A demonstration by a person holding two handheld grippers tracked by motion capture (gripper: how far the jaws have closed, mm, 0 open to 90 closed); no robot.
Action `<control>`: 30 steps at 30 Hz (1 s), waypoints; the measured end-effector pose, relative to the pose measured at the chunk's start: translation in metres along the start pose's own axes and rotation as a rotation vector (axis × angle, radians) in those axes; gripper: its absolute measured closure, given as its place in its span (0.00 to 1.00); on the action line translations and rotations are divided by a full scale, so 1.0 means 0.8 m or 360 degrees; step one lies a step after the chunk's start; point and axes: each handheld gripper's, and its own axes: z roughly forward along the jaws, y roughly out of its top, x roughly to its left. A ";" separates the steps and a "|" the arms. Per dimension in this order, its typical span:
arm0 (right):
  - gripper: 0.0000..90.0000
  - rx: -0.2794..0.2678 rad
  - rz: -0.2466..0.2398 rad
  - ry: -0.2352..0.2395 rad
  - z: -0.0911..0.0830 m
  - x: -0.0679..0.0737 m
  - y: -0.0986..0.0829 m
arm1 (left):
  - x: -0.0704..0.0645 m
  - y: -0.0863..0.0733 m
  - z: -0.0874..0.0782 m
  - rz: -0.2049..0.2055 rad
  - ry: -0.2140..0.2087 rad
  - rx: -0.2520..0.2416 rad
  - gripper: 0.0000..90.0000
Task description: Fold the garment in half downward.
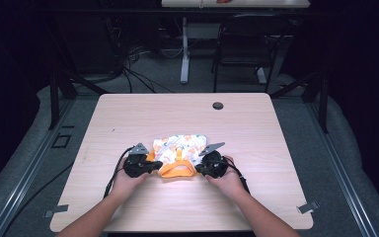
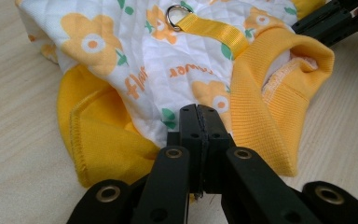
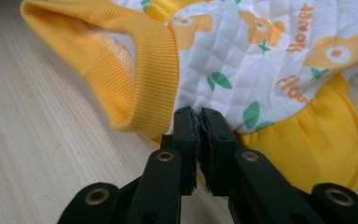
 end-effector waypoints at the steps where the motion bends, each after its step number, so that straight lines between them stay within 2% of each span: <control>1: 0.94 -0.0003 0.0006 0.0004 0.000 -0.001 0.000 | 0.000 0.000 0.000 -0.0003 -0.0001 -0.0001 1.00; 8: 0.93 -0.0020 0.0037 0.0014 -0.004 -0.002 0.000 | 0.000 0.001 -0.005 -0.0011 -0.0009 -0.0024 1.00; 9: 0.92 -0.0017 0.0032 0.0010 -0.006 -0.001 0.000 | 0.000 0.002 -0.006 0.0002 -0.0008 -0.0024 0.99; 13: 0.92 -0.0055 0.0012 0.0023 -0.016 0.002 0.001 | -0.002 0.004 -0.014 -0.0019 -0.0009 -0.0039 0.99; 17: 0.92 -0.0064 -0.0014 0.0018 -0.026 0.006 0.002 | -0.004 0.007 -0.024 -0.0013 -0.0002 -0.0033 0.99; 19: 0.92 -0.0081 -0.0017 0.0019 -0.031 0.007 0.003 | -0.006 0.009 -0.028 -0.0005 0.0011 -0.0030 0.99; 21: 0.92 -0.0092 -0.0026 0.0012 -0.036 0.008 0.004 | -0.008 0.013 -0.035 0.0031 0.0020 -0.0032 0.99; 30: 0.91 -0.0136 -0.0053 -0.0002 -0.059 0.017 0.006 | -0.024 0.020 -0.061 0.0088 0.0007 -0.0048 0.97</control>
